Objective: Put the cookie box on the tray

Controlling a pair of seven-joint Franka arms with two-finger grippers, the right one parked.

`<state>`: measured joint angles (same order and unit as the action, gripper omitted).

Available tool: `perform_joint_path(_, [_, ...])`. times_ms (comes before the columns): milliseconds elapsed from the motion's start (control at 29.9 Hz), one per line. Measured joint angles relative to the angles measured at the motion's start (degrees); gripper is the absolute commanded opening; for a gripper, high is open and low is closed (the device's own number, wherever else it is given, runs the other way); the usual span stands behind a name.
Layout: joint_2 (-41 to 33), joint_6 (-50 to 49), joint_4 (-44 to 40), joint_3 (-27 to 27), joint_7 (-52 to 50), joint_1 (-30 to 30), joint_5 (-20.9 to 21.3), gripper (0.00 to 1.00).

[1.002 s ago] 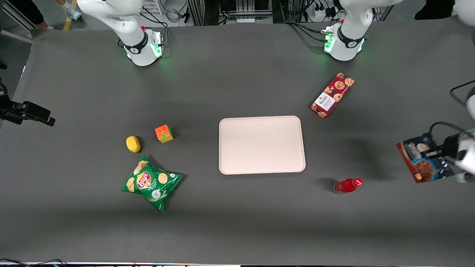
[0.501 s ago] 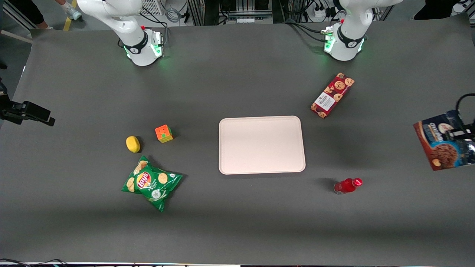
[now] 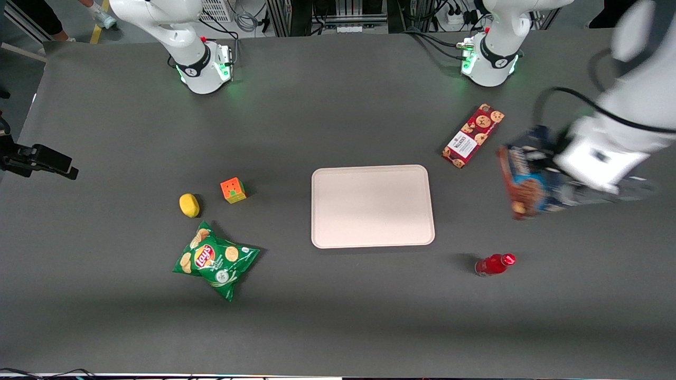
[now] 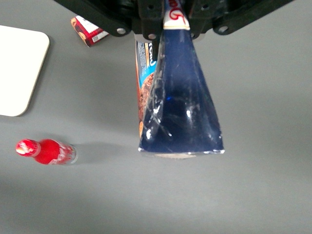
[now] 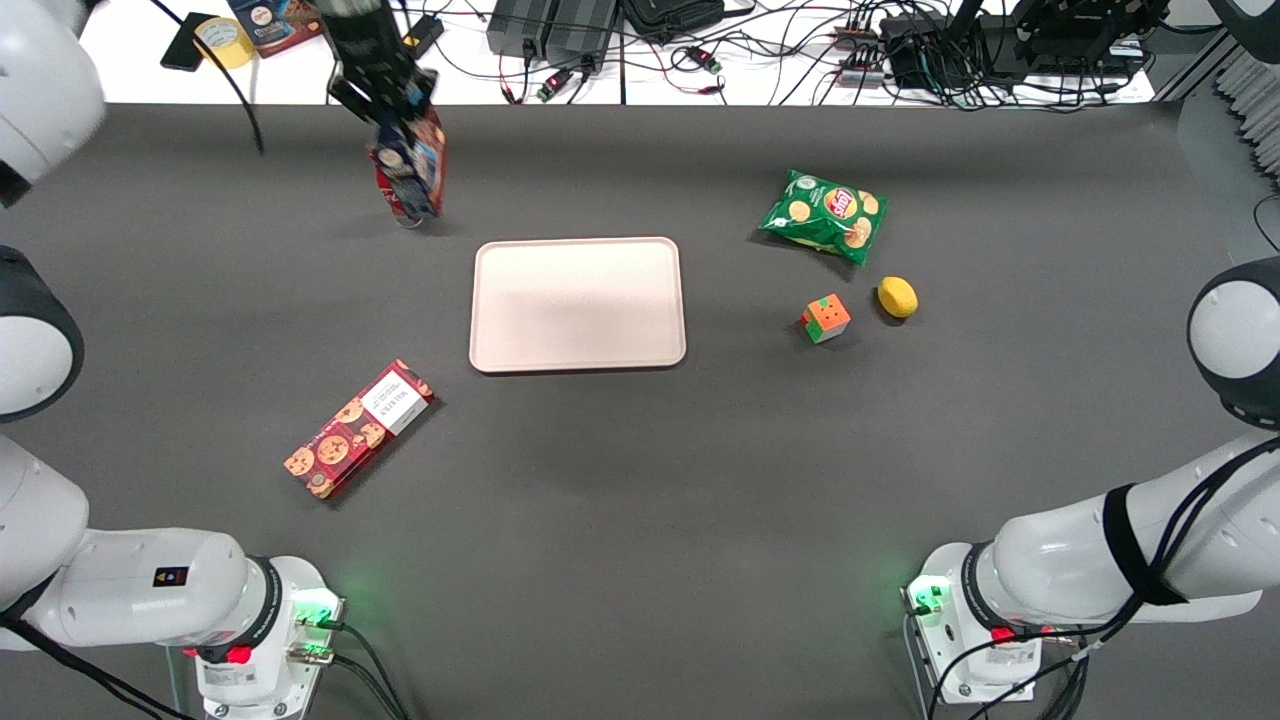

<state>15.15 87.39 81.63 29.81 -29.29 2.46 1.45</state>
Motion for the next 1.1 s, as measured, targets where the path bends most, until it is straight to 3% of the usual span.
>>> perform_joint_path(434, [-0.82,20.73,20.32,6.34,-11.45,-1.22,0.62,0.12])
perform_joint_path(601, [-1.74,28.39,27.44,6.45,-11.46,-1.31,4.63,0.12])
perform_joint_path(1103, [-0.86,37.52,35.21,6.41,-14.17,-1.42,8.77,0.12])
